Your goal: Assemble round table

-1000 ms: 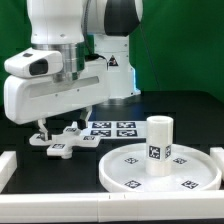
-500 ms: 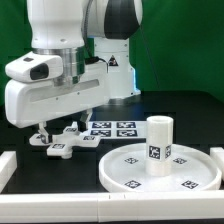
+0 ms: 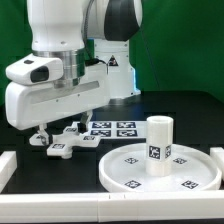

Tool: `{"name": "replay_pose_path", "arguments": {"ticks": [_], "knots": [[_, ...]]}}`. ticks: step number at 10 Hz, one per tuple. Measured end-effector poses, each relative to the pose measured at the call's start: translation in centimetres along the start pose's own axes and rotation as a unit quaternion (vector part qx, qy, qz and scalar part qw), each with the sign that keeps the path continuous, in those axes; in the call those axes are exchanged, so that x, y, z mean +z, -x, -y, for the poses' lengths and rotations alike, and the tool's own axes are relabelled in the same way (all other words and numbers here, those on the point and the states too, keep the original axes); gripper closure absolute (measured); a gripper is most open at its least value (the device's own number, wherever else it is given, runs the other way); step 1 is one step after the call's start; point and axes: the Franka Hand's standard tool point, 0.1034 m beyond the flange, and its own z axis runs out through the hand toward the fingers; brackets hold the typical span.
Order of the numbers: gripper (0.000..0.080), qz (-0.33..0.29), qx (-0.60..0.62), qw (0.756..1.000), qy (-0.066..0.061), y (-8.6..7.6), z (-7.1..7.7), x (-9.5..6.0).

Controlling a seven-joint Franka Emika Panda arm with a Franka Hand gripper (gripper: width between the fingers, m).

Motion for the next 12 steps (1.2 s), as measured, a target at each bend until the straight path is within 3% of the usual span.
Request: {"name": "replay_pose_path", "arguments": {"ticks": [12], "knots": [[0.0151, 0.006, 0.001, 1.0, -0.007, 0.42, 0.27, 0.95]]}}
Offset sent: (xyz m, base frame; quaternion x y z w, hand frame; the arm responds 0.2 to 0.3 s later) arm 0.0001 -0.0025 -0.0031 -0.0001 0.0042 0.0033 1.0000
